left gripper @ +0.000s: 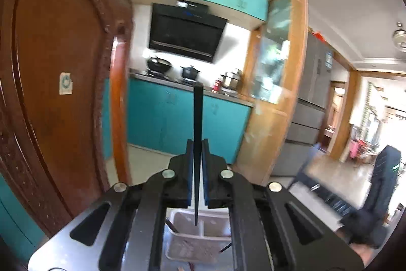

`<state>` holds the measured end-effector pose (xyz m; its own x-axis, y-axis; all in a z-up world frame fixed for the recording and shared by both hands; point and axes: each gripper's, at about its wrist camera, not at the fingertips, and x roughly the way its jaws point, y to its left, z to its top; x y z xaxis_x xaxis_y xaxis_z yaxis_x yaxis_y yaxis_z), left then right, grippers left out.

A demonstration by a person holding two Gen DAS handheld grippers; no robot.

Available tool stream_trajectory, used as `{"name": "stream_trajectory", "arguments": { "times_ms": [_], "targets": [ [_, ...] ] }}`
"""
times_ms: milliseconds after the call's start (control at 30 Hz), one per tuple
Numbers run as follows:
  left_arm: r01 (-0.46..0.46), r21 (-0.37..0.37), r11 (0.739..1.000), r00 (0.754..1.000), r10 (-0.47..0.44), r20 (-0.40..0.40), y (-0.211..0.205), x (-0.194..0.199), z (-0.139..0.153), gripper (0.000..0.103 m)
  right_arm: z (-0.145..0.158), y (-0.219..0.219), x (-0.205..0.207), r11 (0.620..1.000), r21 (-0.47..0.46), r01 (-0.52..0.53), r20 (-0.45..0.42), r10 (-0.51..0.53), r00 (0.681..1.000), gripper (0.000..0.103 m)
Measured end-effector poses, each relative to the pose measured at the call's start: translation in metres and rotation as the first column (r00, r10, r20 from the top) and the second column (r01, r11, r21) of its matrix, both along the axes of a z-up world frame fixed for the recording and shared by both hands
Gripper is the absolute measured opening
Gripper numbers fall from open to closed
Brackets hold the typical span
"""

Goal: Organize utensils
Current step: 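Lift both chopsticks over the white caddy and open both tools to drop them in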

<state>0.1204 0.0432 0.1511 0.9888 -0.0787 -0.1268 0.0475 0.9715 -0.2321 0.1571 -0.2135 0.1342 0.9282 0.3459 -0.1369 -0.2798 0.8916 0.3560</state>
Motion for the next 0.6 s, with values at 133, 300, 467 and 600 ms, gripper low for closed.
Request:
{"name": "stream_trajectory", "arguments": {
  "times_ms": [133,300,467,600],
  "targets": [
    [-0.020,0.000,1.000,0.998,0.020,-0.057,-0.001,0.039,-0.028,0.007,-0.018,-0.003,0.021,0.994,-0.020,0.112,0.008,-0.112,0.994,0.007],
    [-0.028,0.018,0.999,0.991,0.030,-0.134,0.001,0.068,-0.053,0.007,-0.049,0.005,0.039,0.990,-0.085,0.112,-0.052,-0.117,0.992,0.007],
    [-0.009,0.057,0.998,0.983,0.019,-0.182,-0.009,0.073,-0.069,0.007,-0.061,0.013,0.034,0.988,-0.131,0.081,-0.069,-0.091,0.993,0.007],
    [0.001,0.096,0.995,0.977,0.019,-0.211,-0.019,0.076,-0.077,0.007,-0.063,0.020,0.027,0.983,-0.169,0.072,-0.065,-0.084,0.994,0.007]
  ]
}}
